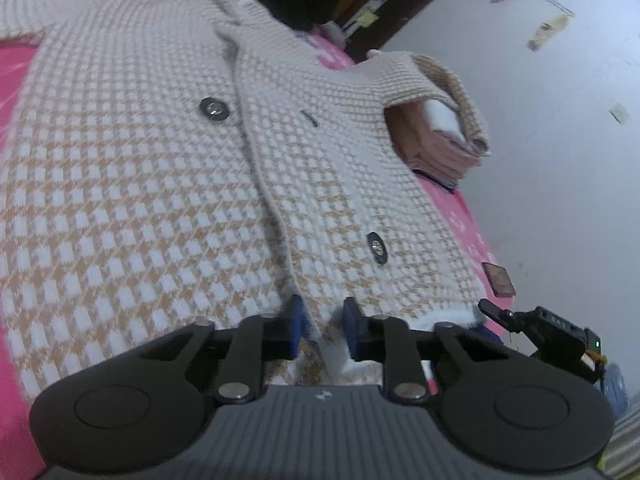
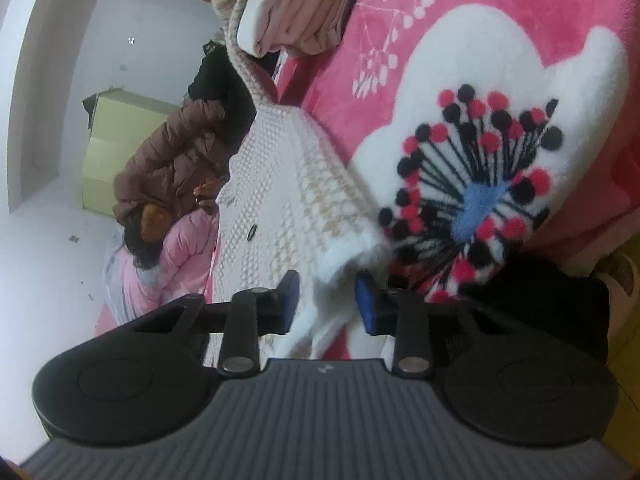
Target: Fold clothes
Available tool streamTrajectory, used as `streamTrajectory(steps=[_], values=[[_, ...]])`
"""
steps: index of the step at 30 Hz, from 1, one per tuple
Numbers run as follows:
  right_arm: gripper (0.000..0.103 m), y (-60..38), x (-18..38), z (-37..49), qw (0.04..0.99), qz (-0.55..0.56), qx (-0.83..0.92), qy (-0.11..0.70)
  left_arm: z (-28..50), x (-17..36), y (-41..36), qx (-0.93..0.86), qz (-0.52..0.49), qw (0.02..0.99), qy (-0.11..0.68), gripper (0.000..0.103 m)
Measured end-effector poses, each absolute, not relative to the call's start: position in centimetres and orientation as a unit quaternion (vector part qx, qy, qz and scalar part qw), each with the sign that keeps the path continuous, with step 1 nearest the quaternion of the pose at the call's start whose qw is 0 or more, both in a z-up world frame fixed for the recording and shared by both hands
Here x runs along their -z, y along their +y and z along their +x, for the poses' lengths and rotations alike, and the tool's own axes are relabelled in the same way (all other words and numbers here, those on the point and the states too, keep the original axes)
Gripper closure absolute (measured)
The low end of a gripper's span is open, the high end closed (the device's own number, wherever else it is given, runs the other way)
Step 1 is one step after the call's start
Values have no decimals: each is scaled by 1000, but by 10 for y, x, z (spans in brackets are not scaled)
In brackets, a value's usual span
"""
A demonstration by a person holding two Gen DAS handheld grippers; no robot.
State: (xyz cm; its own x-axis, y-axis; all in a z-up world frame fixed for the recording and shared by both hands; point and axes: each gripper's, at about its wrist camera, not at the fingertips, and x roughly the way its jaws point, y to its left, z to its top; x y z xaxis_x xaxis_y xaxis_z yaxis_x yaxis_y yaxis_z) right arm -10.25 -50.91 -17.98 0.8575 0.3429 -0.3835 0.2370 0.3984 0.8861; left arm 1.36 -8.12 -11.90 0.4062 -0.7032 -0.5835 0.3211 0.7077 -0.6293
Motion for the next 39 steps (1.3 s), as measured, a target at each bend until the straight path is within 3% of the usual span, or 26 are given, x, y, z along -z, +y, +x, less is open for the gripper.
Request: streamTrajectory(steps=[2,4,28,39], values=[[98,-511,180,-101,800,543,-31,254,13,118,-80,313,-223,809,446,98],[101,-513,176,-102,809,536,-31,238,10,111,-80,321,-223,809,439,99],[102,-538,168,-117,822,537,-22,189,-7,99,-98,384,-169,792,443,100],[100,-542,181,-115,820,523,0,231,-5,114,-105,377,-122,797,457,97]])
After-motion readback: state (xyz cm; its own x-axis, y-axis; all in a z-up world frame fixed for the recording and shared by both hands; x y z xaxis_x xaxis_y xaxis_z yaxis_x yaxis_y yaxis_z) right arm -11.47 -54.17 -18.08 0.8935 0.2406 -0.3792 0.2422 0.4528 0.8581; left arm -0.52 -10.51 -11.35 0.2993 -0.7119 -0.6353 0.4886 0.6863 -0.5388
